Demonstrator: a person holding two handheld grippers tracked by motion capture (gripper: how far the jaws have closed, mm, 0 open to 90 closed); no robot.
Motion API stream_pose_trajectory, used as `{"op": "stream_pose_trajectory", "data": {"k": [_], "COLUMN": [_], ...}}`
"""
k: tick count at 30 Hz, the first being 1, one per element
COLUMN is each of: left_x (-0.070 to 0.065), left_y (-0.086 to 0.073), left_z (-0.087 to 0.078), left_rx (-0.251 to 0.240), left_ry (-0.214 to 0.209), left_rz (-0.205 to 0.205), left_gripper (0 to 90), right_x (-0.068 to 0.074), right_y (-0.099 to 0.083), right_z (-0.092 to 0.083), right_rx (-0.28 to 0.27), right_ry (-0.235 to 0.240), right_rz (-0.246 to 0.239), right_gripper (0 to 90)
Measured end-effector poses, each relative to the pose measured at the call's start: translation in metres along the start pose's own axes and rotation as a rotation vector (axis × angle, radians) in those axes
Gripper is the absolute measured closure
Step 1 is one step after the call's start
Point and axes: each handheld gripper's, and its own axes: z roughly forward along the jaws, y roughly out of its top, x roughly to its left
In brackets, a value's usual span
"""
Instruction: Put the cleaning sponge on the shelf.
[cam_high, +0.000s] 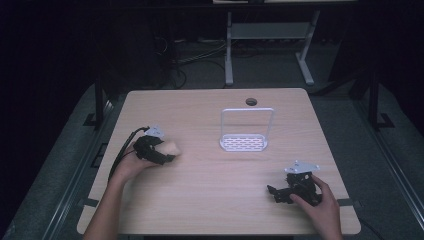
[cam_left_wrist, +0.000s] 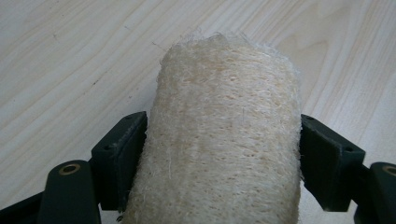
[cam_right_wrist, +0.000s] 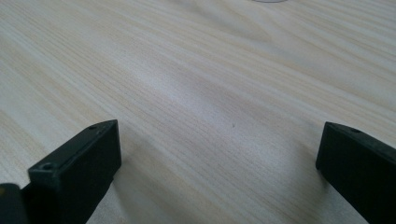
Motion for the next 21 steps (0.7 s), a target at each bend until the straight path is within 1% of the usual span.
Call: {"op": "stream_pose_trajectory", "data": {"k": [4, 12, 16, 18, 19, 21], "left_x": [-0.003, -0.009, -0.012, -0.014, -0.015, -0.016], "left_y": [0.001, 0.004, 0.006, 0.007, 0.008, 0.009], "left_z": [-0.001, -0.005, -0.007, -0.007, -0.008, -0.009], "left_rx": [-0.007, -0.027, -0.028, -0.036, -0.034, -0.027], "left_ry": [-0.007, -0.014, -0.014, -0.019, -0.019, -0.017], "left_rz": [-0.011, -0.009, -0.005, -0.013, -0.01, -0.018], "left_gripper": [23.2, 23.2, 23.2, 23.2, 23.2, 23.3], "right_x": [0.0, 0.0, 0.0, 0.0, 0.0, 0.0], "right_y": [0.0, 0.0, 0.0, 0.0, 0.0, 0.0], "right_z": [0.0, 0.0, 0.0, 0.0, 0.0, 0.0], "right_rx": [0.0, 0.0, 0.0, -0.001, 0.0, 0.0], "right_ry": [0.0, 0.0, 0.0, 0.0, 0.0, 0.0], "right_rz": [0.0, 0.0, 0.0, -0.001, 0.0, 0.0], "right_gripper": [0.0, 0.0, 0.0, 0.0, 0.0, 0.0]}}
